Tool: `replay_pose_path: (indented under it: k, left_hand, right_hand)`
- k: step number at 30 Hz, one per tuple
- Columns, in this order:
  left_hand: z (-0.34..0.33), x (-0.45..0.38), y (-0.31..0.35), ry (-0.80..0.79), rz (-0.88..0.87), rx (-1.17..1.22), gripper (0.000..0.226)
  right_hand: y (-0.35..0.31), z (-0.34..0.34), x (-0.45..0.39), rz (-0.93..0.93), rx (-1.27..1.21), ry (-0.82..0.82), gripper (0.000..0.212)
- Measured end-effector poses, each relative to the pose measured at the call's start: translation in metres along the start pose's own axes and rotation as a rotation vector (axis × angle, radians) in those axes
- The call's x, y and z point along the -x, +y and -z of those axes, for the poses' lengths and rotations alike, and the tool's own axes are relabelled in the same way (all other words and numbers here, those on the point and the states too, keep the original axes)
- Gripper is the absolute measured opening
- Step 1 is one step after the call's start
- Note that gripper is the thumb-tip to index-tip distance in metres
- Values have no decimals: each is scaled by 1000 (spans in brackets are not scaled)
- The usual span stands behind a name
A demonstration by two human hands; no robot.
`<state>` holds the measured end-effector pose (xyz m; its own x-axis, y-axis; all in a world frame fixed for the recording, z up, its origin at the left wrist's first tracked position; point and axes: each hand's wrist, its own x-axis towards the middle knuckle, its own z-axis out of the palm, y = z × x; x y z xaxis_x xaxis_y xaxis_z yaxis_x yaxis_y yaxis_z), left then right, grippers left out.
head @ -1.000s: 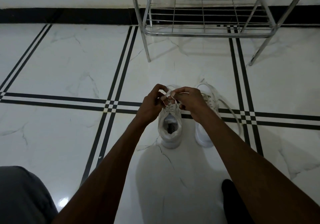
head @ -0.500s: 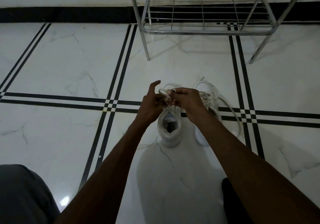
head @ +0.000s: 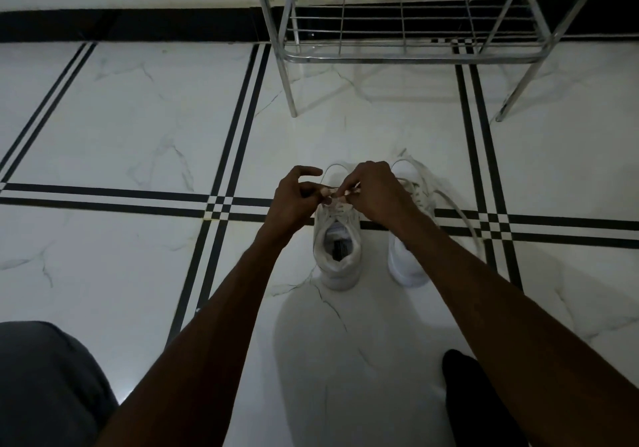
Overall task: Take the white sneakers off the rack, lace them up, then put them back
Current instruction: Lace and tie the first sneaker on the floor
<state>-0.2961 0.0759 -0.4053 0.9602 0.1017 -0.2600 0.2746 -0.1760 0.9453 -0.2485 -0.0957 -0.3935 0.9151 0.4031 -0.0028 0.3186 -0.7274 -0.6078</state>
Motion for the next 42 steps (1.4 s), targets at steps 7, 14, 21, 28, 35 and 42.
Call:
replay_pose_path:
  k: [7, 14, 21, 28, 35, 42]
  left_hand:
    - [5, 3, -3, -118, -73, 67, 41]
    - [2, -4, -7, 36, -138, -269, 20]
    - [21, 9, -27, 214, -108, -507, 12]
    - [22, 27, -39, 316, 25, -679, 18]
    - [22, 27, -46, 354, 49, -629, 10]
    - [28, 24, -46, 237, 39, -506, 16]
  right_hand:
    - [-4, -6, 9, -130, -275, 254, 5]
    - [-9, 0, 16, -176, -413, 228, 11]
    - [30, 13, 39, -527, -379, 316, 16]
    - [43, -6, 47, -509, -5, 290, 18]
    - [37, -11, 49, -409, 146, 301, 5]
    - [41, -8, 46, -271, 98, 162, 26]
